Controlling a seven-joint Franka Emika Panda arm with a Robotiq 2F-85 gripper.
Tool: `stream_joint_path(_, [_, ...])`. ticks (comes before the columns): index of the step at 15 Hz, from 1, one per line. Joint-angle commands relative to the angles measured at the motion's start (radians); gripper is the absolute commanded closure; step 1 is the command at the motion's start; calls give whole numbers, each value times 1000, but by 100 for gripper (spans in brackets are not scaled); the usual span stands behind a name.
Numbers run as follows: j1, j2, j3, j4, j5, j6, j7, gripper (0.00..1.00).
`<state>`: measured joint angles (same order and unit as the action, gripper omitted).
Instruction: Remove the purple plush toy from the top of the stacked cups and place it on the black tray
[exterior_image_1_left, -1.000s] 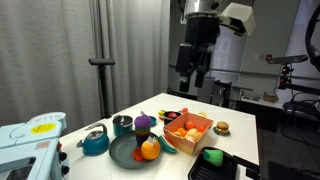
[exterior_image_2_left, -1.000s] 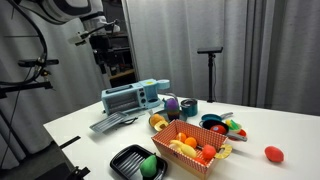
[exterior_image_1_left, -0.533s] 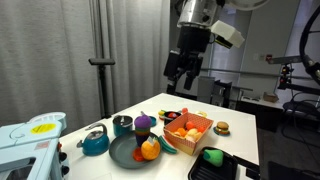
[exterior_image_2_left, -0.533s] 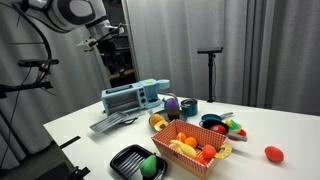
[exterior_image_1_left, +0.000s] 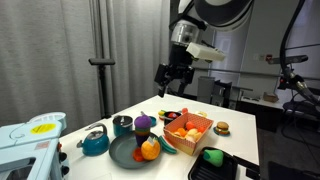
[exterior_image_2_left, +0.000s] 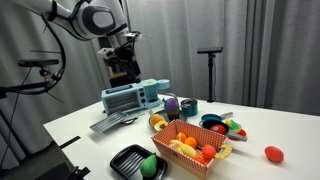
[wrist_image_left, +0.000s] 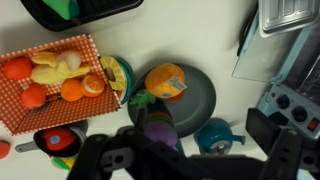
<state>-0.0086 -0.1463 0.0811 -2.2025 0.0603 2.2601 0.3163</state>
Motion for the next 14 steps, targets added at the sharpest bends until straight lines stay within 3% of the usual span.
stream_joint_path(1, [-10,126,-16,99,-74,18,62,0])
stream_joint_path(6, [1,268,-57,205,-169,4,121,0])
stream_joint_path(14, [5,464,-130,409,-221,-24,72,0])
